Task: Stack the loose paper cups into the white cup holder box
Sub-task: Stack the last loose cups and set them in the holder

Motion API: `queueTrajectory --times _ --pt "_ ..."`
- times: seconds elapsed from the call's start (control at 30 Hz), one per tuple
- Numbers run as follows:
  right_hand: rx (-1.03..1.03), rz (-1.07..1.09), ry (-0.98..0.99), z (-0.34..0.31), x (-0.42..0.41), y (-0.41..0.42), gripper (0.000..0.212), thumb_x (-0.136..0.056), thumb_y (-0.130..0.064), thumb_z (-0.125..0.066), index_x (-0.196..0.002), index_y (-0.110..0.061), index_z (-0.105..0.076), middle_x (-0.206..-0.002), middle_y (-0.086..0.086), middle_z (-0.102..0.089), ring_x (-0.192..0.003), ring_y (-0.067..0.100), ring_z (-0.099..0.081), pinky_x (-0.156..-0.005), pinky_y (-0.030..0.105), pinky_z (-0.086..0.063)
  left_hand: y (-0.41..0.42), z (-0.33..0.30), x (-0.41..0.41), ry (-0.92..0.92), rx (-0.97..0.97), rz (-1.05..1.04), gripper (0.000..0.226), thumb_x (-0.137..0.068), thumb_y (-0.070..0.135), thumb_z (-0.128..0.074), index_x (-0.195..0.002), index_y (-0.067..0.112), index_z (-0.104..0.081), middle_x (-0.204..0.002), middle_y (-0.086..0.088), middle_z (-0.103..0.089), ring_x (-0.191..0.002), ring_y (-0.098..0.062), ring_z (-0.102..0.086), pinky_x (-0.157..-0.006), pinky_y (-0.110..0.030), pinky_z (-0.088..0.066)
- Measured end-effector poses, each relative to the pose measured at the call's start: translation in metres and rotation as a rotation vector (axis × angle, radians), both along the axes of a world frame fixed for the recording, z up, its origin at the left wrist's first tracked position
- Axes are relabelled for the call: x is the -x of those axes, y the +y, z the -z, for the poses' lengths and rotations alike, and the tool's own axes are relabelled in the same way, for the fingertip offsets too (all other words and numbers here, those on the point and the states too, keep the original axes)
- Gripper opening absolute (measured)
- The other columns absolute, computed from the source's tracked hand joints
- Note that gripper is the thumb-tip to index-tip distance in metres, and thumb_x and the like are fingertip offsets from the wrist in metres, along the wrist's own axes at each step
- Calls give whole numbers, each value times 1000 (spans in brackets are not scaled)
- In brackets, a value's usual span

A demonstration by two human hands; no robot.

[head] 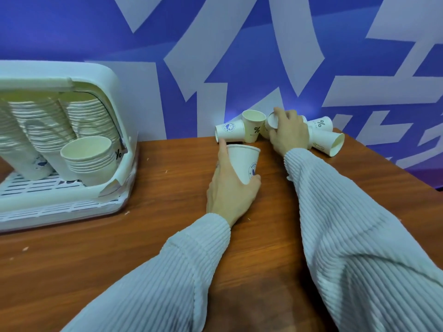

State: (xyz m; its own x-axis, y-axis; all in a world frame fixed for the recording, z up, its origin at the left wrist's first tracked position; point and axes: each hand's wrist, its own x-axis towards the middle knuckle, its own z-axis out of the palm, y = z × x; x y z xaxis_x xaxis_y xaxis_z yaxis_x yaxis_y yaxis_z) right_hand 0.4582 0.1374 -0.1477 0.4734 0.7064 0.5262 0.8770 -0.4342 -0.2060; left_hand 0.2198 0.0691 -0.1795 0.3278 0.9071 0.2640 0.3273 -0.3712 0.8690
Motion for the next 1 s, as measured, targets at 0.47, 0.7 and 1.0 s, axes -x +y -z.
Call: queueTrajectory --times 0.47,0.7,1.0 --pt "-584 -279 896 -15 104 -153 55 -82 -21 -80 -124 -22 -44 -115 2 -59 -91 10 -61 -69 17 -50 -19 -15 39 -376 245 0 89 -87 38 -80 -157 31 -25 -124 11 -56 -112 -15 -60 -98 -38 -52" --pt "-180 -746 915 -28 184 -168 73 -86 -16 -73 -148 -38 -41 -136 -6 -59 -121 8 -59 -102 28 -51 -40 -30 94 -663 323 -14 70 -82 45 -84 -138 23 -47 -119 3 -67 -103 -11 -69 -78 -21 -55" --pt "-317 -713 916 -58 281 -128 71 -87 -23 -81 -145 -25 -41 -126 -6 -60 -114 12 -62 -86 20 -52 -25 -58 196 -628 122 -176 61 -87 52 -77 -130 19 -50 -111 0 -68 -98 -14 -71 -82 -32 -59"
